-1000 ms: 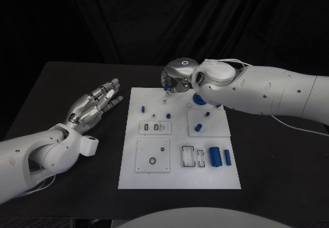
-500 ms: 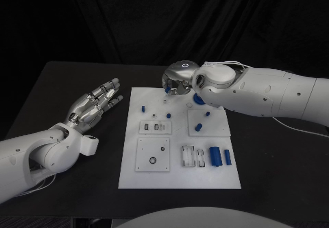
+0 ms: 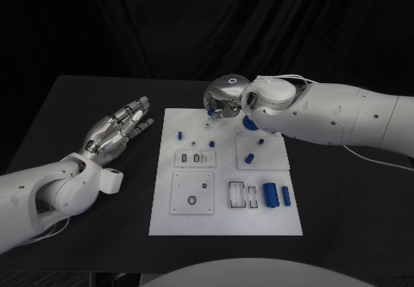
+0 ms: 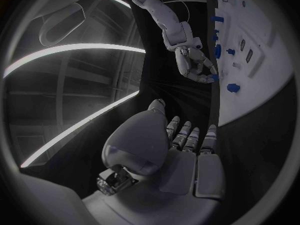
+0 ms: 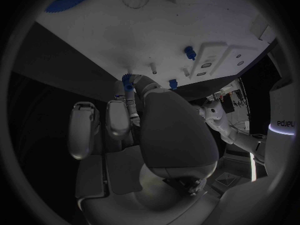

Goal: Assemble the parts on the task board

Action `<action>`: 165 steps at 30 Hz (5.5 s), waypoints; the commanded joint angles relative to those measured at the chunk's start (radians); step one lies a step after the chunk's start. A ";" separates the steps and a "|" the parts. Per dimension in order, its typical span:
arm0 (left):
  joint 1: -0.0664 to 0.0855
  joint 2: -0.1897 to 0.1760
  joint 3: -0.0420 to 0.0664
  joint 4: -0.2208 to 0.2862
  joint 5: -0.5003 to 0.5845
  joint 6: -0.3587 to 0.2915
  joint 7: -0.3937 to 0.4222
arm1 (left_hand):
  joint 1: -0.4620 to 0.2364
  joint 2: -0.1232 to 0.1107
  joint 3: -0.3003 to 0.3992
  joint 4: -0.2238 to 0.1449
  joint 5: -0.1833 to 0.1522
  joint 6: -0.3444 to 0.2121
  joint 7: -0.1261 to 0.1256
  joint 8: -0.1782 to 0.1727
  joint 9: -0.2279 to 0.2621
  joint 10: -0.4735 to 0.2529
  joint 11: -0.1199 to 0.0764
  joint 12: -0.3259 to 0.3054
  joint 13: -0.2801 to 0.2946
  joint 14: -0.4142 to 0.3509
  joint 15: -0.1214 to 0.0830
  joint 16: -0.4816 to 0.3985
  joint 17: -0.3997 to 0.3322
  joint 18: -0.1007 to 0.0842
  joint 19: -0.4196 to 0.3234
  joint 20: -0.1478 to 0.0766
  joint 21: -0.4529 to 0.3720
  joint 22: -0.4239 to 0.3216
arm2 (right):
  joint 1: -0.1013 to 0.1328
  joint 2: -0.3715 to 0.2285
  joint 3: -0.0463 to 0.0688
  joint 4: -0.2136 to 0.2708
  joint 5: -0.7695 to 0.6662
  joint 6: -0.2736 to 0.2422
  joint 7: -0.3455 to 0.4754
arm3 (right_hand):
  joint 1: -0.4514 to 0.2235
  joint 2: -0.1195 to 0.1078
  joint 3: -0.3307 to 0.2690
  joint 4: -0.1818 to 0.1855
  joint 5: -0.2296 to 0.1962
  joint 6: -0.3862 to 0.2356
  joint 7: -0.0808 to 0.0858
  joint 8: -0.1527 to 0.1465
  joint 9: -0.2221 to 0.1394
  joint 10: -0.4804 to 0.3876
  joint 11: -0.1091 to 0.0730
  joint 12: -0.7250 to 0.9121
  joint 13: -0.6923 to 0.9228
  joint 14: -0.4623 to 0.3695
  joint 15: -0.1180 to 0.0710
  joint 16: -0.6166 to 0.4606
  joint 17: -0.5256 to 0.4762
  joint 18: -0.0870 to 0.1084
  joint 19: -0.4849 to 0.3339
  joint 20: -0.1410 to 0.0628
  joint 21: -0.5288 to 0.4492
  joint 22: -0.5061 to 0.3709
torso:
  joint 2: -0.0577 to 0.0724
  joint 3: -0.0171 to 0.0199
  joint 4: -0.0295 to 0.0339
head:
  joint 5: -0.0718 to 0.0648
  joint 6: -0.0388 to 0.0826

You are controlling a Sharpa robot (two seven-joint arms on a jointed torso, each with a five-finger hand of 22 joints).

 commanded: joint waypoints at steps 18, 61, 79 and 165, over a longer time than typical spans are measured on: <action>0.003 0.006 -0.001 -0.008 -0.002 0.017 0.175 | 0.013 0.000 0.002 -0.006 0.005 -0.001 0.008 0.000 0.000 -0.008 -0.001 -0.003 -0.001 -0.004 0.001 0.003 0.000 0.019 -0.003 0.001 0.000 -0.001 | -0.007 -0.004 -0.001 0.006 -0.009 0.030 -0.020 | -0.013 -0.005 0.012 0.006 -0.019 -0.019 -0.003 -0.031 -0.005 0.001 0.005 -0.026 -0.001 -0.016 0.009 -0.017 -0.027 -0.006 -0.015 0.008 -0.014 0.035 | 0.000 -0.0010 -0.0010 | 0.002 -0.004; 0.002 0.006 -0.004 -0.014 -0.002 0.021 0.167 | 0.016 0.002 0.004 -0.006 0.006 -0.005 0.017 -0.002 -0.001 -0.012 -0.002 -0.007 -0.002 -0.005 0.003 0.003 -0.001 0.019 -0.003 0.003 0.000 -0.001 | -0.018 -0.037 0.000 0.043 -0.009 -0.100 -0.016 | -0.016 -0.001 0.021 0.001 -0.032 0.008 -0.005 -0.044 0.007 0.011 0.002 -0.048 0.011 -0.028 0.003 -0.036 -0.045 -0.002 -0.028 0.003 -0.032 0.024 | 0.001 -0.0005 0.0009 | 0.004 -0.006; 0.002 0.002 -0.005 -0.008 -0.002 0.022 0.164 | 0.017 0.002 0.004 -0.006 0.006 -0.003 0.017 -0.001 0.000 -0.013 -0.001 -0.006 -0.001 -0.004 0.004 0.003 0.000 0.019 -0.003 0.004 0.000 -0.001 | -0.021 -0.032 0.000 0.035 -0.009 -0.052 -0.034 | -0.019 -0.005 0.021 0.001 -0.031 0.000 -0.003 -0.054 0.007 0.002 0.006 -0.058 0.010 -0.034 0.005 -0.048 -0.062 0.001 -0.036 0.003 -0.042 0.015 | 0.000 -0.0013 -0.0005 | 0.005 -0.011; 0.002 -0.005 -0.012 -0.013 -0.002 0.032 0.146 | 0.040 0.005 0.018 -0.019 0.023 0.005 0.030 0.000 0.001 -0.015 -0.002 -0.004 -0.001 -0.002 0.014 0.004 0.001 0.019 -0.001 0.012 0.002 0.000 | -0.011 -0.399 -0.020 0.242 0.065 -0.087 -0.131 | -0.186 0.015 -0.194 0.148 -0.324 -0.083 -0.002 -0.196 -0.263 0.445 -0.032 1.284 1.368 0.101 0.002 0.310 0.539 -0.027 0.045 0.000 0.005 0.158 | 0.000 -0.0008 0.0007 | -0.012 -0.015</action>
